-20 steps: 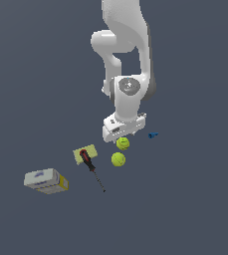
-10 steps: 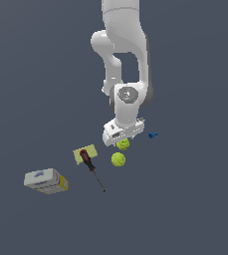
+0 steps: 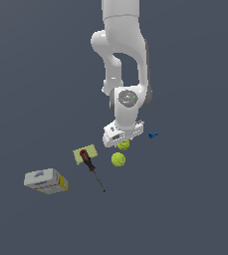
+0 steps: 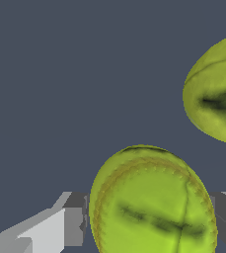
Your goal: Pick up a designated object from a clutter of objects.
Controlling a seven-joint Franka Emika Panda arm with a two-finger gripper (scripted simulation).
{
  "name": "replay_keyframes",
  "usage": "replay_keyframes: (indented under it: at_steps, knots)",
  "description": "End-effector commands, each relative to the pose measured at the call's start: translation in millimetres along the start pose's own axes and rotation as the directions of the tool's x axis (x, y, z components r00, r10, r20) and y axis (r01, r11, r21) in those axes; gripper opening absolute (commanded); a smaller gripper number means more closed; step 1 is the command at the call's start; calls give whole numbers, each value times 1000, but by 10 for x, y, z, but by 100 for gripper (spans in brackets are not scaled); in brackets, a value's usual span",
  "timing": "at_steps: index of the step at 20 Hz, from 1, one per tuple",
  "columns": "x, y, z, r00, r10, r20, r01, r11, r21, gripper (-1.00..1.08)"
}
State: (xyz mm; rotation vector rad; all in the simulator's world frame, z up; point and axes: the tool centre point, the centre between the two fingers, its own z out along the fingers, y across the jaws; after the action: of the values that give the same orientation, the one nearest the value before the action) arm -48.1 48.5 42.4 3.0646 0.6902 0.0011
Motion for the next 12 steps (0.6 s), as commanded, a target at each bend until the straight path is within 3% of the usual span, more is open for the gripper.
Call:
replay_keyframes:
  at_steps: [1, 12]
  knots:
    - [0, -4, 10, 1000, -1, 1, 1, 1000, 1, -100]
    - [8, 57, -56, 1000, 0, 0, 0, 1000, 0, -100]
